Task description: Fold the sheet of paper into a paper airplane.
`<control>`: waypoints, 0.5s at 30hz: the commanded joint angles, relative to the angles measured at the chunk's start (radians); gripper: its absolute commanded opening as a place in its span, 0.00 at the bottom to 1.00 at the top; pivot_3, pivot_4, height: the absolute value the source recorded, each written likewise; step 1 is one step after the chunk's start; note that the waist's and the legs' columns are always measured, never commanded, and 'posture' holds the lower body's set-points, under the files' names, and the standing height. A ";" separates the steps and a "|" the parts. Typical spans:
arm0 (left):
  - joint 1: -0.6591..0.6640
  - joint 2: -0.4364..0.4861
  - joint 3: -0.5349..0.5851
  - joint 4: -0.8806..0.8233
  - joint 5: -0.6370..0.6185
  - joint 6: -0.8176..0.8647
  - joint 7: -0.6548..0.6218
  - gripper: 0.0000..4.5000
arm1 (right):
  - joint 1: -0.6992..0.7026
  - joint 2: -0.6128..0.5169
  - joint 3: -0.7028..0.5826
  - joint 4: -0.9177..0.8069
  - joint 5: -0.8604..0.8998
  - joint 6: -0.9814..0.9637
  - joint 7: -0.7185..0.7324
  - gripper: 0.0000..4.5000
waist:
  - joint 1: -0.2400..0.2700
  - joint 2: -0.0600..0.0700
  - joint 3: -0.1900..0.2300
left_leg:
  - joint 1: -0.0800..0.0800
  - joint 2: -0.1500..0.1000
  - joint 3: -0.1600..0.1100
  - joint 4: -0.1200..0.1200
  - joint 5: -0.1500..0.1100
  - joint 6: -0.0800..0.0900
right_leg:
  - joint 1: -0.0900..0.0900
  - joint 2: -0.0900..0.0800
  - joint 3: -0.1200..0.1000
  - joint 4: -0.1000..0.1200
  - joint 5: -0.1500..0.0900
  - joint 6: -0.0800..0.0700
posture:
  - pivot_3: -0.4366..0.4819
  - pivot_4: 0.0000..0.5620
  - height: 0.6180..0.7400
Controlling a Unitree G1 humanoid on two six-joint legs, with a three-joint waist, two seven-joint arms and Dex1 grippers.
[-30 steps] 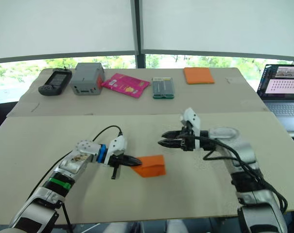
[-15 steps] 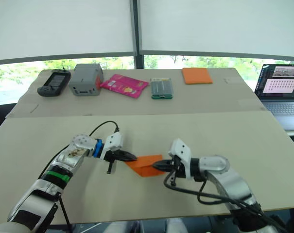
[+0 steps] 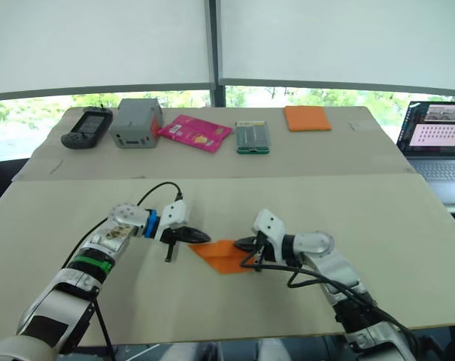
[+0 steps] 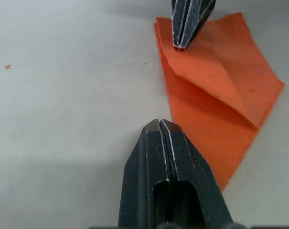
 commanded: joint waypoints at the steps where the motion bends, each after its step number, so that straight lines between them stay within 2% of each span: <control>1: 0.006 -0.010 0.070 0.000 -0.055 0.116 0.019 0.00 | 0.017 0.004 0.010 -0.039 -0.001 0.002 0.004 0.01 | -0.001 0.000 0.000 | -0.001 0.000 0.000 0.001 0.000 0.000 | -0.001 0.001 0.000 0.000 0.000 0.000 | 0.48 0.27 1.00; 6: 0.063 -0.012 0.105 -0.208 -0.144 0.272 -0.029 0.00 | 0.040 0.002 0.036 -0.028 -0.060 -0.008 -0.040 0.01 | -0.009 0.000 0.000 | -0.002 0.000 0.000 0.002 0.000 0.000 | -0.002 0.001 0.000 0.001 0.000 0.000 | 0.48 0.27 1.00; 9: 0.124 0.027 0.034 -0.310 -0.068 0.224 -0.045 0.00 | 0.046 0.004 0.041 -0.020 -0.099 -0.003 -0.087 0.01 | -0.012 0.000 0.000 | -0.001 0.000 0.000 0.001 0.000 0.000 | 0.000 0.000 0.001 0.000 0.000 0.000 | 0.48 0.27 1.00; 13: 0.148 0.010 0.044 -0.380 -0.103 0.283 -0.027 0.00 | 0.063 0.003 0.042 -0.027 -0.108 0.014 -0.113 0.01 | -0.009 0.000 0.000 | -0.001 0.001 -0.001 0.001 0.000 0.000 | 0.000 0.000 0.001 0.000 0.000 0.000 | 0.48 0.27 1.00; 15: 0.157 0.008 0.026 -0.388 -0.075 0.275 -0.018 0.00 | 0.068 0.003 0.037 -0.034 -0.109 0.019 -0.124 0.01 | -0.008 0.000 0.000 | -0.001 0.001 -0.001 0.001 -0.001 0.000 | 0.000 -0.001 0.001 -0.001 0.000 0.000 | 0.48 0.27 1.00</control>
